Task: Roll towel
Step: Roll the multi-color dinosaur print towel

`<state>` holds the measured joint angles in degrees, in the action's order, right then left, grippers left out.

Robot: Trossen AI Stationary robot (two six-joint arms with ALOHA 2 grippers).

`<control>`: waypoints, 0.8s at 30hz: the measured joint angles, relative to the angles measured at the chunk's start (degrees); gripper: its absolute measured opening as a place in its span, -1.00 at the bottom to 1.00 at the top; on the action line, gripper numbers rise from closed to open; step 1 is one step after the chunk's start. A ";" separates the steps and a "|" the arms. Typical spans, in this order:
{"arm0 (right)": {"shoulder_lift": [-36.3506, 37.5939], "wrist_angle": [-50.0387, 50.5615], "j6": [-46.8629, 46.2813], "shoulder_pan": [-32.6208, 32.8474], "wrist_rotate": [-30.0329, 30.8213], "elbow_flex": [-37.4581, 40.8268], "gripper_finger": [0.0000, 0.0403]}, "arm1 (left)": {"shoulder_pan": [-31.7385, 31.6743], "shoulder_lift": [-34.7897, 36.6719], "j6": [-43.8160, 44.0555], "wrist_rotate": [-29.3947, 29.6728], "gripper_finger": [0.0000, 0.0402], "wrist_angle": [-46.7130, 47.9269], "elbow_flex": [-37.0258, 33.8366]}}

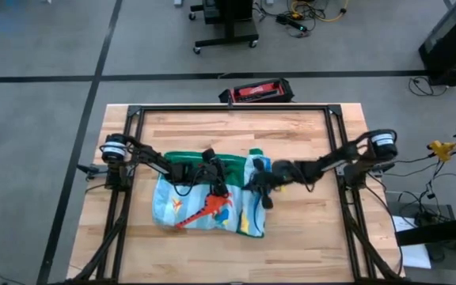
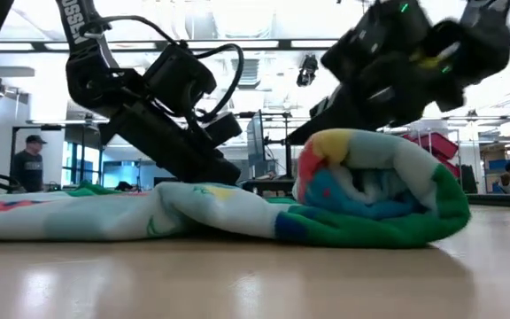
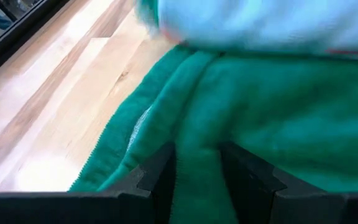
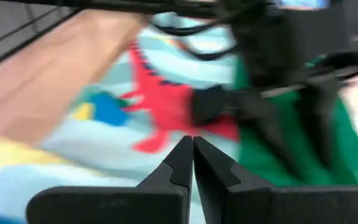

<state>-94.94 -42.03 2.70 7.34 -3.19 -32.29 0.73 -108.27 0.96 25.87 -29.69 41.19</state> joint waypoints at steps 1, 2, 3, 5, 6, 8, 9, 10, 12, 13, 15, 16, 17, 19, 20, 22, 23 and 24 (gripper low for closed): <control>-0.03 -0.08 -0.72 2.03 1.30 0.02 -1.00 | 0.00 0.63 -0.12 0.04 -0.41 1.70 0.37; -0.17 -0.91 -1.58 3.77 2.88 0.04 -1.00 | 0.06 1.45 -0.18 0.15 -0.41 3.48 0.80; -0.25 -1.94 -2.11 5.46 4.68 0.04 -1.00 | 0.24 2.49 -0.10 0.15 -0.41 5.40 1.19; -0.35 -3.81 -3.00 8.34 8.16 0.04 -1.00 | 0.62 4.60 0.49 0.57 -0.41 8.73 2.16; -0.35 -3.92 -3.26 9.48 9.73 0.04 -1.00 | 0.99 5.73 0.74 0.79 -0.41 9.80 2.65; -0.86 -3.71 -4.59 11.08 11.93 -0.01 -1.00 | 1.91 7.97 1.15 0.81 -0.41 11.36 3.11; -1.27 -3.67 -5.57 11.53 12.37 -0.15 -1.00 | 2.48 8.68 1.33 0.81 -0.41 11.37 3.24; -1.70 -3.58 -6.63 12.11 12.67 -0.15 -1.00 | 3.10 9.18 1.60 0.81 -0.41 11.23 3.53; -3.23 -3.60 -8.64 13.26 14.15 -0.80 -1.00 | 4.63 9.65 2.26 0.81 -0.41 11.05 3.83; -4.03 -3.63 -9.12 14.16 15.21 -1.40 -1.00 | 5.53 9.61 2.67 0.79 -0.41 11.05 3.92; -5.47 -2.56 -9.14 16.24 16.96 -2.73 -1.00 | 7.09 8.33 3.54 0.78 -0.41 10.63 4.16; -5.97 -2.01 -9.13 17.31 17.39 -3.88 -1.00 | 7.84 7.68 4.00 0.71 -0.41 10.45 4.18; -6.25 -0.79 -9.16 18.41 18.04 -5.06 -1.00 | 8.44 6.79 4.29 0.64 -0.41 10.32 4.10; -6.00 2.89 -9.24 20.76 19.77 -7.11 -1.00 | 9.60 5.19 4.32 0.64 -0.41 8.55 4.09; -5.71 5.34 -9.25 21.87 20.75 -8.00 -1.00 | 10.14 4.73 4.16 0.66 -0.41 7.69 4.09; -4.90 10.27 -9.34 24.51 23.02 -9.88 -1.00 | 11.10 4.59 3.55 0.65 -0.41 5.46 4.12; -4.50 13.03 -9.64 25.99 24.78 -10.83 -1.00 | 11.46 4.62 3.22 0.66 -0.41 5.07 4.49; -4.32 15.99 -10.44 27.36 26.59 -12.03 -1.00 | 11.69 4.63 2.74 0.66 -0.41 4.96 5.22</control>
<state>-99.26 -26.04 -7.74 34.70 23.40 -44.32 12.42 -103.63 3.70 26.53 -24.73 46.41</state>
